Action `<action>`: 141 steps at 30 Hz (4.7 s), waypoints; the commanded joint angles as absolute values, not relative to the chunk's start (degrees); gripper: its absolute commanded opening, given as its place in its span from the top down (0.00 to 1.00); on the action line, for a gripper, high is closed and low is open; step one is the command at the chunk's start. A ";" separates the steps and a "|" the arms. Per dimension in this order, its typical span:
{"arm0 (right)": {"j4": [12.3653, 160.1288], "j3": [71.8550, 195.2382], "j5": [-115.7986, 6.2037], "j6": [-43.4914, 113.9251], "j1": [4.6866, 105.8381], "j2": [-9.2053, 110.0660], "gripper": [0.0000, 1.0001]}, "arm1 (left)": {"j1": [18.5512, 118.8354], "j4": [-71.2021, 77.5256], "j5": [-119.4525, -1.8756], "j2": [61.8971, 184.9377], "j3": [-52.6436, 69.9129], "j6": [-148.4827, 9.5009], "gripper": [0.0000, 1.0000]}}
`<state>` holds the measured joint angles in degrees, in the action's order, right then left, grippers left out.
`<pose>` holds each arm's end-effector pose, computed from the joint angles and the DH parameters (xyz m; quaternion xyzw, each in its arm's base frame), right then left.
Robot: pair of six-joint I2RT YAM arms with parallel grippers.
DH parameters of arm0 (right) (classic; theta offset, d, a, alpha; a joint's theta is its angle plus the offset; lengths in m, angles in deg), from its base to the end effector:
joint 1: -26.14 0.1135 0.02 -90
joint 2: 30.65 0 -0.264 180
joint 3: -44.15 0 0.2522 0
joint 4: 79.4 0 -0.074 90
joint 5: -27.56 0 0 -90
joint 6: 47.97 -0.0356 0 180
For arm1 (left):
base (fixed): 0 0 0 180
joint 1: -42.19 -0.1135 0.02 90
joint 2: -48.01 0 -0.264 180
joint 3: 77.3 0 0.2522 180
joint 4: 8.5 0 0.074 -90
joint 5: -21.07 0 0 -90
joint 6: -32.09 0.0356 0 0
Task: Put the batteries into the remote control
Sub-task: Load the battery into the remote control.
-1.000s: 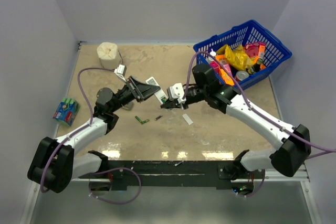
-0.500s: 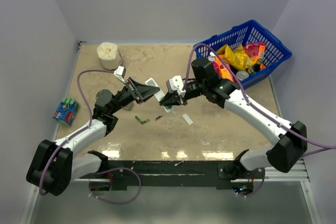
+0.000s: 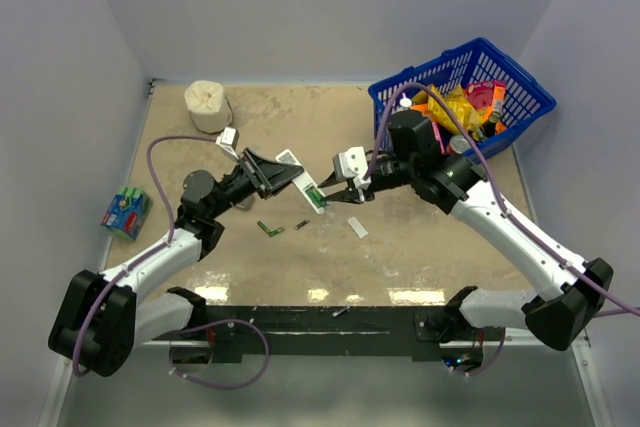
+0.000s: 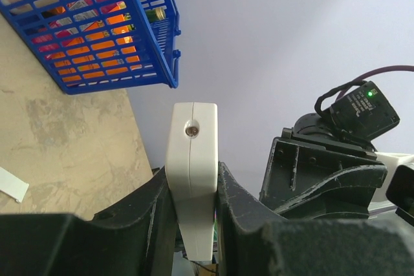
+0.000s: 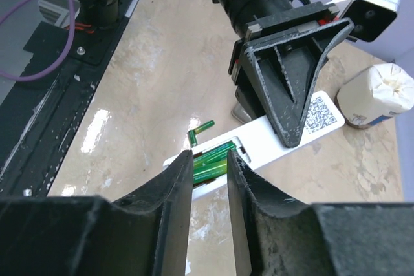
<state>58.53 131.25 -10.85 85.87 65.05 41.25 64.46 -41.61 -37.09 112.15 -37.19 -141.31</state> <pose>0.1903 0.1895 0.3871 -0.6780 0.4251 0.3502 0.4868 0.2132 -0.1076 0.2648 -0.1376 0.6434 -0.6906 0.3002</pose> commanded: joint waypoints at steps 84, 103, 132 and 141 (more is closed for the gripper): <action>53.18 130.60 -23.15 90.46 68.59 44.32 0.77 | 63.64 -40.88 -37.99 107.34 -37.43 -143.70 1.00; 50.54 132.62 -16.39 93.54 68.59 43.70 0.68 | 63.02 -39.21 -37.46 107.16 -36.99 -143.08 1.00; 55.11 131.83 -15.51 92.83 69.73 43.18 0.68 | 63.02 -39.03 -36.32 107.69 -35.94 -142.90 1.00; 55.03 131.83 -15.06 92.83 70.43 44.14 0.69 | 63.02 -39.12 -36.32 107.51 -35.85 -142.90 1.00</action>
<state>53.22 131.12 -16.40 92.64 69.79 44.31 63.30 -35.81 -37.57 108.43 -38.13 -141.44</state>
